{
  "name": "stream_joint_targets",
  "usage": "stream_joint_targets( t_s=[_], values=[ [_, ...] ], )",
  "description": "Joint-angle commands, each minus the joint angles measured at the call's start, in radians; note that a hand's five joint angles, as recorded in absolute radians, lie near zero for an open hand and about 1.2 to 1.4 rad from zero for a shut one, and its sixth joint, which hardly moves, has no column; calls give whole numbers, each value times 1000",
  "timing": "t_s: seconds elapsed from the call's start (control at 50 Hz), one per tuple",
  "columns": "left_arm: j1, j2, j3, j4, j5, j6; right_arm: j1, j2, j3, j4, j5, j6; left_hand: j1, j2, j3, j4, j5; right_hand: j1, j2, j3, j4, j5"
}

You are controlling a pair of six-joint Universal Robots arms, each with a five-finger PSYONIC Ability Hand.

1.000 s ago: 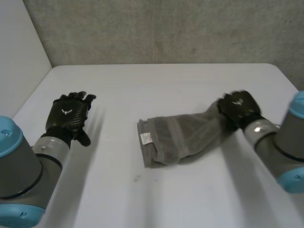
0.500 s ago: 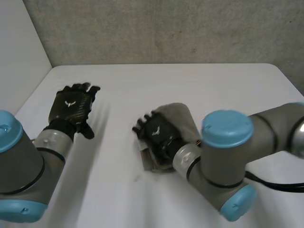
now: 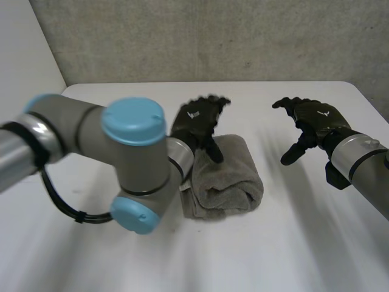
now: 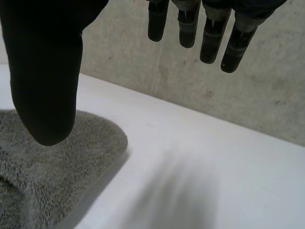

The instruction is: Fold the towel.

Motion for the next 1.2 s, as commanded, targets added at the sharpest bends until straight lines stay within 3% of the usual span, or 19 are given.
stream_joint_targets(
  t_s=[0.02,0.12,0.32,0.68,0.82,0.94,1.08,1.12,1.2],
  values=[
    [1,-157,87,-91,-5,-1,1,96,-47,20,-60,-12,0,16,13,14,-21,-34,-57,-41,-61,-69],
    [8,-166,44,-114,-27,7,6,179,-109,83,-77,-28,0,16,13,14,-21,-34,-57,-41,-61,-69],
    [18,-78,-97,-113,-188,39,142,377,-269,145,-102,-36,0,16,13,14,-21,-34,-57,-41,-61,-69],
    [18,12,-274,15,-240,170,176,487,-380,178,-86,-70,-7,10,6,7,-28,-34,-57,-41,-61,-69],
    [15,67,-280,16,-234,163,176,405,-382,179,-83,-76,-7,10,6,7,-28,-34,-57,-41,-61,-69],
    [18,216,-262,7,-234,157,168,233,-383,176,-43,-59,-6,11,7,8,-27,-34,-57,-41,-61,-69],
    [87,419,-252,-16,-232,162,156,-3,-383,170,147,-30,-6,11,7,8,-27,-34,-57,-41,-61,-69],
    [154,501,-248,-66,-232,163,146,-32,-383,170,180,-35,-7,10,6,7,-28,-34,-57,-41,-61,-69],
    [197,575,-243,-136,-231,165,127,-82,-383,179,230,-41,-6,11,7,8,-27,-34,-57,-41,-61,-69]
  ],
)
